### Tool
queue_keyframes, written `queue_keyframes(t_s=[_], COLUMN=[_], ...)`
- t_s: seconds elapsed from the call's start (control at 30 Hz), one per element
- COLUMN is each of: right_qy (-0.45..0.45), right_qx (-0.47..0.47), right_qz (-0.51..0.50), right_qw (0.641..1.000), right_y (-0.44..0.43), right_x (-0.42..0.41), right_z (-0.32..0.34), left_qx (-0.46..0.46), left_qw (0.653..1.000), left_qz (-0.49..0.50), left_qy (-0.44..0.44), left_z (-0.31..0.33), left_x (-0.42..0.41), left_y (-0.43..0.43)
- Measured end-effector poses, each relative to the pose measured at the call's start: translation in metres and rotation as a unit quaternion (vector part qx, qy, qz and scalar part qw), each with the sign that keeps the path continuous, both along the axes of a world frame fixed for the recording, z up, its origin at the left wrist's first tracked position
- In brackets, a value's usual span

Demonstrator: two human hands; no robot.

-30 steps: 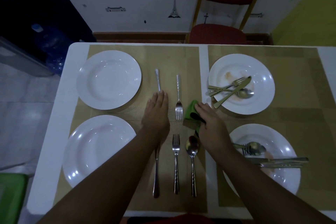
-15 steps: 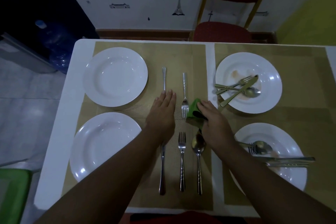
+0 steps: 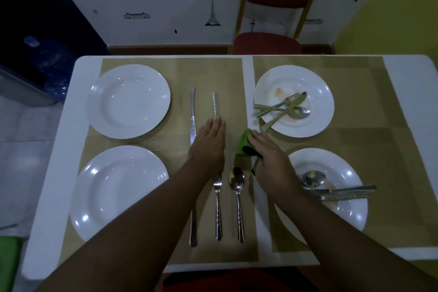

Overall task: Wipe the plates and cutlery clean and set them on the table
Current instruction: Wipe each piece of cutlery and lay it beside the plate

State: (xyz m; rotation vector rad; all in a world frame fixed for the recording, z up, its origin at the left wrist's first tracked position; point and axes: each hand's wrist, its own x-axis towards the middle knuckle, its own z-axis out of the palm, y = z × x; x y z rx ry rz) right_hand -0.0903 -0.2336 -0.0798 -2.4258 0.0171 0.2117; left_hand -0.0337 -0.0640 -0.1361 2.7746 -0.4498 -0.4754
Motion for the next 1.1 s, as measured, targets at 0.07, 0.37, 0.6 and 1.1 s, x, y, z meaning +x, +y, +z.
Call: queue_keyframes(t_s=[0.07,0.37,0.6,1.1], right_qy=[-0.003,-0.040,-0.040,0.004], right_qx=[0.003,0.014,0.028,0.071], right_qz=[0.000,-0.017,-0.005,-0.014], right_qw=[1.000,0.999,0.999,0.997], right_y=[0.002,-0.029,-0.096,-0.195], right_x=[0.000,-0.013,-0.050,-0.099], right_z=[0.002,0.025,0.025,0.016], left_qx=[-0.013,-0.099,-0.104,0.071], left_qw=[1.000,0.994,0.993,0.996], left_qz=[-0.001,-0.001,0.011,0.047], left_qy=[-0.007,-0.044,-0.046,-0.017], left_z=[0.006,0.045,0.049,0.037], left_x=[-0.002,-0.045,-0.106,-0.119], left_y=[0.001,-0.033,-0.098,-0.161])
